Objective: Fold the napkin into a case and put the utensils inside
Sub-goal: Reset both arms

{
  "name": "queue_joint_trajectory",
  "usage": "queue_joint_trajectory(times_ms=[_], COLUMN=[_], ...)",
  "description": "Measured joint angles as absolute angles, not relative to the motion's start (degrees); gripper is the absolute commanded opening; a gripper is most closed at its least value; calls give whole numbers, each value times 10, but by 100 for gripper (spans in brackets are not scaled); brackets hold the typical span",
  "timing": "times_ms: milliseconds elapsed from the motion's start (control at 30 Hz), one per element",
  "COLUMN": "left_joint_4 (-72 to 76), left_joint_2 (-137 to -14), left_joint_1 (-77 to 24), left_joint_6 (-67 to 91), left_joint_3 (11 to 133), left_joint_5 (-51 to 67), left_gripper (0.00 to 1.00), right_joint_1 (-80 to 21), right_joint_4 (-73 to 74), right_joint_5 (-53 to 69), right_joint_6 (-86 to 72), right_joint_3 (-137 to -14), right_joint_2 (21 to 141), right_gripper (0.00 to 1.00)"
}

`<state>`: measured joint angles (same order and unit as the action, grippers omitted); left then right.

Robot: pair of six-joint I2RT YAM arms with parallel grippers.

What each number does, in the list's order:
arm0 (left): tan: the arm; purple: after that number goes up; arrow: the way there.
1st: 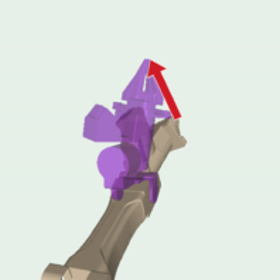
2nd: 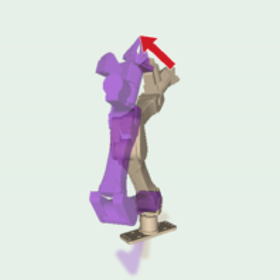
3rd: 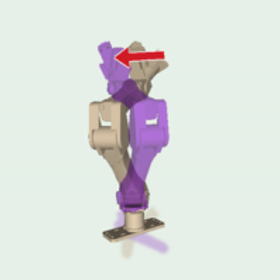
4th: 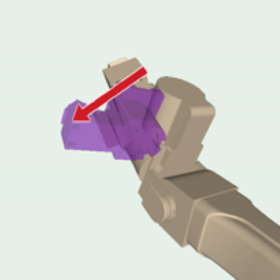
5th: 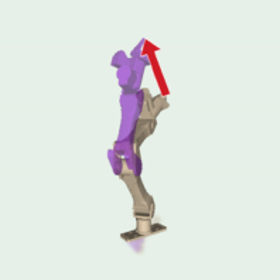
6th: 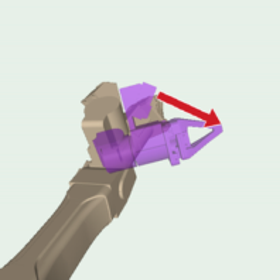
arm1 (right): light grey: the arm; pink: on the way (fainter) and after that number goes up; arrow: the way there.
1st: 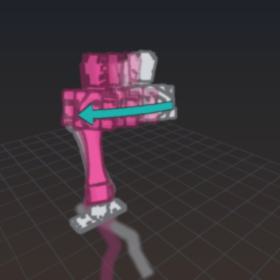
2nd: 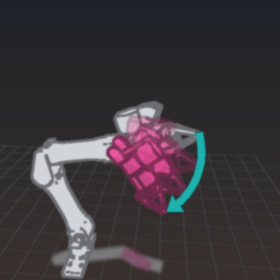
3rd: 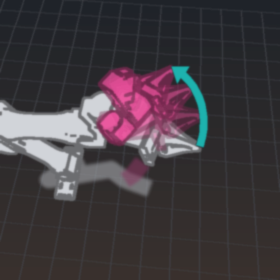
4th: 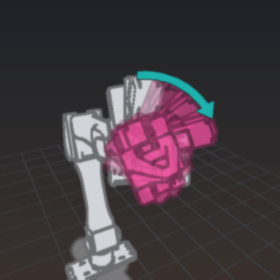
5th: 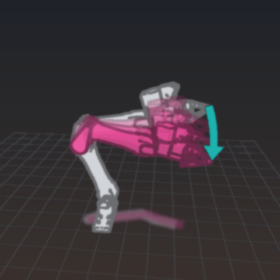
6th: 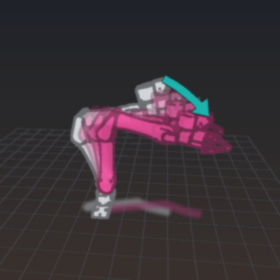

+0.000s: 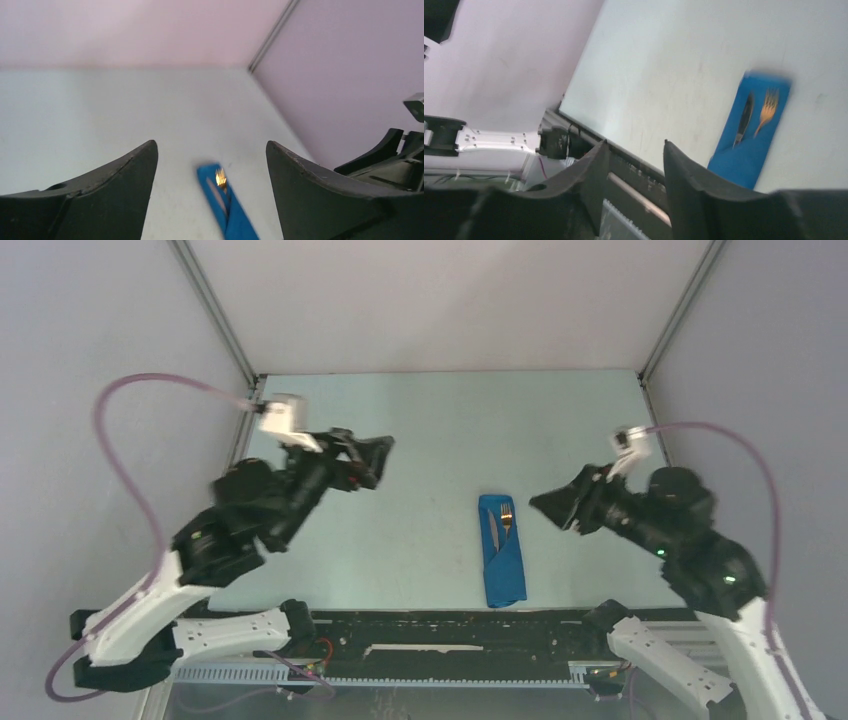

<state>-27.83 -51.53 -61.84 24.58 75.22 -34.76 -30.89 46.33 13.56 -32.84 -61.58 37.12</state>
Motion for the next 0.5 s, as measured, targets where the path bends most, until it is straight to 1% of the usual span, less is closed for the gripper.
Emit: queue_joint_trajectory(times_ms=[133, 167, 200, 233, 333, 500], left_joint_4=[-251, -247, -245, -243, -243, -263], left_joint_2=[-440, -425, -411, -399, -372, -361], left_joint_1=[-618, -618, -618, -618, -618, -618], left_joint_6=[155, 136, 118, 99, 59, 15], left_joint_3=[809, 823, 839, 856, 894, 942], left_joint_5=[-350, -350, -349, -348, -349, -354], left_gripper=[92, 93, 94, 95, 96, 96], right_joint_1=[-308, -308, -308, -308, -308, -308], right_joint_4=[516, 530, 543, 552, 561, 563], right_joint_5=[75, 60, 44, 29, -8, -41], right_joint_6=[-256, -238, -221, -204, -165, -125], right_joint_3=[-831, -880, -927, -968, -1052, -1108], right_joint_2=[418, 427, 437, 446, 455, 456], right_gripper=[78, 86, 97, 99, 100, 100])
